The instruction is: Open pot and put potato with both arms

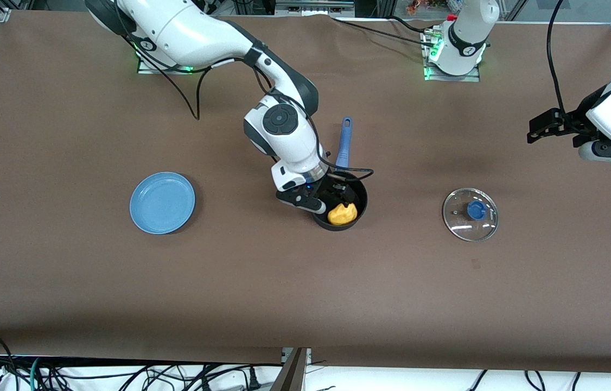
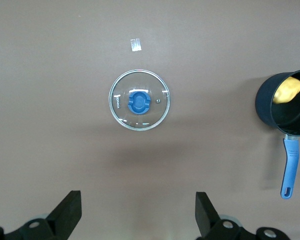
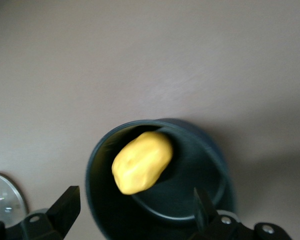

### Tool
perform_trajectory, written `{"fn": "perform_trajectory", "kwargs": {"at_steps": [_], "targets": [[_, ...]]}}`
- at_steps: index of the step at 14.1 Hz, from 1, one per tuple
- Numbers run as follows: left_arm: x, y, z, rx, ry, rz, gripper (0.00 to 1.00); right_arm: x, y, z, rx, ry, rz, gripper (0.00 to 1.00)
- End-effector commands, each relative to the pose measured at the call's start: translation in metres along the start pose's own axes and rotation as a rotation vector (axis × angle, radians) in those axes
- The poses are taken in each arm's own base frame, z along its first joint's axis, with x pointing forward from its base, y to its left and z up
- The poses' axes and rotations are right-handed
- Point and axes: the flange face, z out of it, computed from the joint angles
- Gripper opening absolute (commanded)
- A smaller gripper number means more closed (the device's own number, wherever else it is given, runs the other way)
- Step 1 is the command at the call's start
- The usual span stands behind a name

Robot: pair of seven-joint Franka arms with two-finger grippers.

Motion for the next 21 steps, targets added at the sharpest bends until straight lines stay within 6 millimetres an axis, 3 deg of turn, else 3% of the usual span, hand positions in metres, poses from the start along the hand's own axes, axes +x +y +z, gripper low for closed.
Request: {"fn": "perform_trajectory", "kwargs": {"at_steps": [1,2,5,8,11,14,16,18,21], "targets": [[-0.006,0.002,-0.007,0.004,0.001,-0.001,1.00,0.038,0.022,-0.069,-0.141,0.003,-0.158,1.00],[-0.006,0.003,-0.007,0.004,0.001,0.000,1.00,0.053,0.039,-0.081,-0.215,-0.031,-0.225,1.00],[-0.006,0.004,-0.007,0.005,0.003,0.002,1.00,0.113,0.104,-0.142,-0.373,-0.143,-0.361,1.00],[-0.006,0.005,-0.011,0.005,0.010,0.005,1.00,0.149,0.158,-0.208,-0.404,-0.171,-0.428,1.00],[-0.006,0.008,-0.011,0.005,0.008,0.010,1.00,0.149,0.194,-0.285,-0.407,-0.125,-0.479,1.00],[-0.006,0.010,-0.010,0.006,0.005,0.014,1.00,0.136,0.216,-0.339,-0.428,-0.103,-0.446,1.00],[-0.007,0.012,-0.010,0.006,-0.003,0.014,1.00,0.131,0.232,-0.391,-0.424,-0.063,-0.422,1.00],[-0.007,0.014,-0.010,0.007,-0.003,0.017,1.00,0.137,0.247,-0.417,-0.417,-0.027,-0.391,1.00],[-0.007,0.014,-0.009,0.006,-0.004,0.017,1.00,0.157,0.285,-0.426,-0.400,-0.102,-0.443,1.00]]}}
